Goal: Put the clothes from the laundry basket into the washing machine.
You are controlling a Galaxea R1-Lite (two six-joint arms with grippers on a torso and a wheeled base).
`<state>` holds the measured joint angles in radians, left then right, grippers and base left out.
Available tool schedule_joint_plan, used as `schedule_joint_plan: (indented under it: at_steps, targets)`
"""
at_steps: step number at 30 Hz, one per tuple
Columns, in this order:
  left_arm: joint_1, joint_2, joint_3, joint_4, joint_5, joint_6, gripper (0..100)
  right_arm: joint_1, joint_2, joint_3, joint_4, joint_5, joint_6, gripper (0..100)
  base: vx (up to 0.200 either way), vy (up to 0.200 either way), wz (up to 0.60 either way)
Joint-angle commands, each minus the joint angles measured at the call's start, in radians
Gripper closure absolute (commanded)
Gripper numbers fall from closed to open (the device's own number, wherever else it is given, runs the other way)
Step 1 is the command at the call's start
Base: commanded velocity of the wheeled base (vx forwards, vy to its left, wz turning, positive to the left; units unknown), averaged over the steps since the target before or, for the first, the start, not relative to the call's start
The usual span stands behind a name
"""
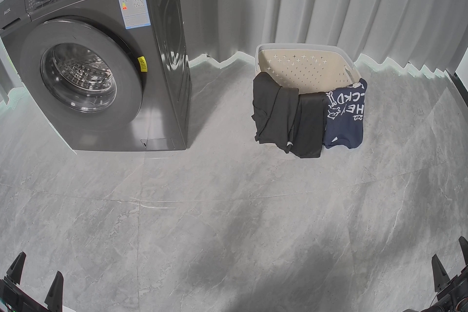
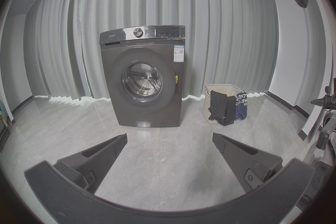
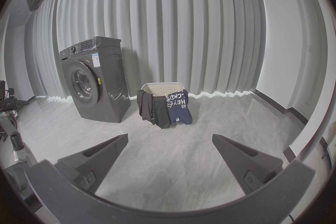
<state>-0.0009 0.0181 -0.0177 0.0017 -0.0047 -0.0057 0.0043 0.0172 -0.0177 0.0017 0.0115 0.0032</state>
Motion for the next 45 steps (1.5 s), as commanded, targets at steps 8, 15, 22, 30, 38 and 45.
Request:
schedule_joint_plan:
  at_steps: [8,15,22,30,38,45]
  targets:
    - [-0.001,-0.018,0.016,0.000,0.000,-0.008,0,0.000,-0.017,0.016,0.000,0.001,0.000,0,0.000,0.000,0.00]
    - [-0.001,-0.018,0.016,0.000,0.000,-0.011,0,0.000,-0.017,0.016,0.000,0.001,0.000,0,0.200,0.000,0.00]
    - [-0.001,-0.018,0.016,0.000,0.000,-0.011,0,0.000,-0.017,0.016,0.000,0.001,0.000,0,0.143,0.000,0.00]
    - [-0.001,-0.018,0.016,-0.002,0.000,-0.016,0,0.000,-0.017,0.016,0.000,0.001,0.000,0,0.000,-0.050,0.00]
    - [-0.001,-0.018,0.016,-0.002,0.000,-0.016,0,0.000,-0.017,0.016,0.000,0.001,0.000,0,0.000,-0.200,0.00]
    - [-0.001,-0.018,0.016,-0.002,0.000,-0.016,0,0.000,-0.017,0.016,0.000,0.001,0.000,0,0.000,-0.200,0.00]
